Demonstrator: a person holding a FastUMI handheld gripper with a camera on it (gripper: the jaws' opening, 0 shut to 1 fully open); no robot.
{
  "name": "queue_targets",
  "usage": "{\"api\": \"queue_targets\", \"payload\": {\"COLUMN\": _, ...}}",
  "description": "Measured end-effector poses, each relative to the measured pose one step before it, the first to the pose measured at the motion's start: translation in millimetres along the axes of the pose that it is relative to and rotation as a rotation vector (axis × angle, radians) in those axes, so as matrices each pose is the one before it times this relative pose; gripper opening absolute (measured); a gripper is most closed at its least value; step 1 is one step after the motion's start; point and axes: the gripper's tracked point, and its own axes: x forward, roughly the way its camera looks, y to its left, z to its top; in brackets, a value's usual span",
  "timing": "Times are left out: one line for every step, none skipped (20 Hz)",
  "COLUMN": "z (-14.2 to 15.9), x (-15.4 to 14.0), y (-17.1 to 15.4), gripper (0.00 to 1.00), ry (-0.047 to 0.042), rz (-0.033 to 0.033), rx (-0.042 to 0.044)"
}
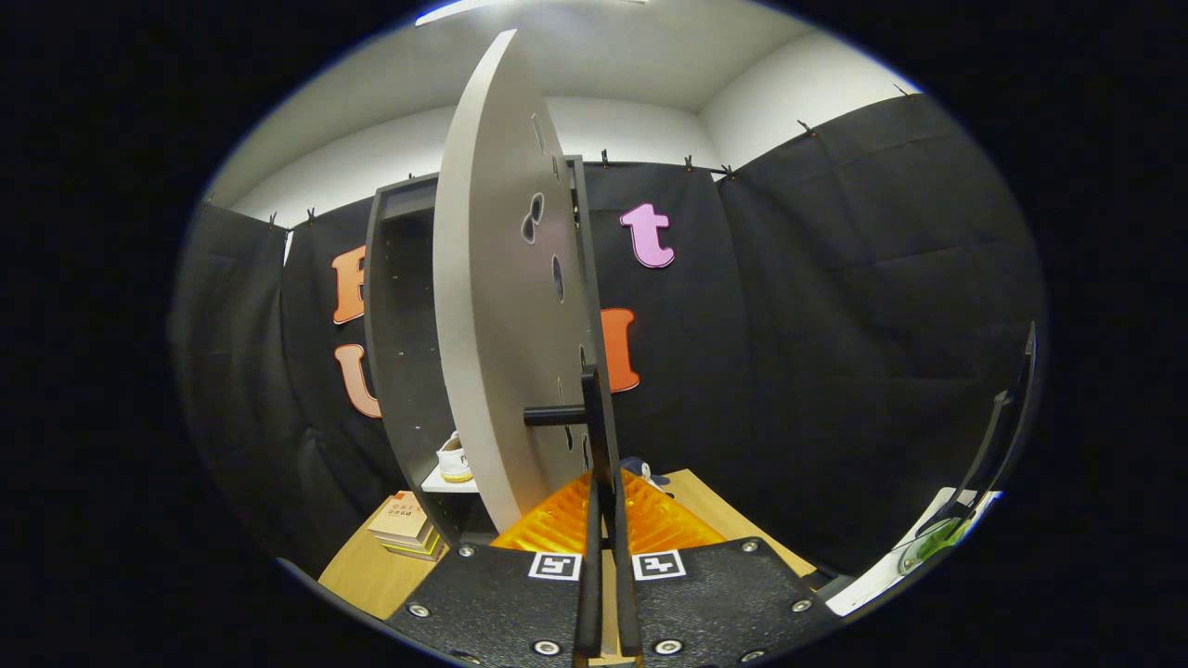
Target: Open the shoe cabinet door, grab the shoes and put them into the shoe cabinet, then close the shoe cabinet door.
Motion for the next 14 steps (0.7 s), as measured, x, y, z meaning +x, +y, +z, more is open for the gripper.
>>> {"api": "queue_targets", "payload": {"z": 0.17, "x": 0.04, "y": -12.07, "gripper": 0.06, "ry": 0.00124, "rz": 0.00022, "rx": 0.00334}}
{"api": "queue_targets", "payload": {"z": 2.48, "x": 2.74, "y": -9.07, "gripper": 0.06, "ry": -0.00544, "rz": 0.00403, "rx": 0.00315}}
{"api": "queue_targets", "payload": {"z": 0.55, "x": 1.92, "y": -5.16, "gripper": 0.04, "ry": 0.00407, "rz": 0.01749, "rx": 0.00034}}
{"api": "queue_targets", "payload": {"z": 0.07, "x": 0.22, "y": -1.60, "gripper": 0.03, "ry": 0.00447, "rz": 0.01518, "rx": 0.00392}}
{"api": "queue_targets", "payload": {"z": 2.07, "x": -0.24, "y": -2.78, "gripper": 0.04, "ry": -0.00037, "rz": 0.01303, "rx": -0.01151}}
{"api": "queue_targets", "payload": {"z": -1.74, "x": 0.40, "y": -4.47, "gripper": 0.04, "ry": 0.00457, "rz": 0.00544, "rx": -0.00349}}
{"api": "queue_targets", "payload": {"z": -0.40, "x": -0.24, "y": -2.97, "gripper": 0.04, "ry": -0.00116, "rz": 0.00451, "rx": 0.00167}}
{"api": "queue_targets", "payload": {"z": 0.14, "x": -0.33, "y": -0.74, "gripper": 0.04, "ry": -0.00021, "rz": 0.00460, "rx": 0.00168}}
{"api": "queue_targets", "payload": {"z": 1.11, "x": 0.55, "y": -1.88, "gripper": 0.04, "ry": -0.00128, "rz": 0.00636, "rx": 0.00296}}
{"api": "queue_targets", "payload": {"z": 0.28, "x": 0.46, "y": -1.25, "gripper": 0.04, "ry": 0.00029, "rz": 0.00536, "rx": -0.00272}}
{"api": "queue_targets", "payload": {"z": -0.49, "x": -0.16, "y": -1.49, "gripper": 0.05, "ry": -0.00088, "rz": 0.00627, "rx": -0.00468}}
{"api": "queue_targets", "payload": {"z": 0.11, "x": 0.87, "y": 3.46, "gripper": 0.05, "ry": 0.00248, "rz": 0.00240, "rx": 0.00241}}
{"api": "queue_targets", "payload": {"z": -0.63, "x": -0.96, "y": 0.93, "gripper": 0.05, "ry": 0.00334, "rz": 0.00251, "rx": 0.00385}}
{"api": "queue_targets", "payload": {"z": 0.44, "x": -3.60, "y": -0.70, "gripper": 0.05, "ry": -0.00189, "rz": -0.00639, "rx": 0.00150}}
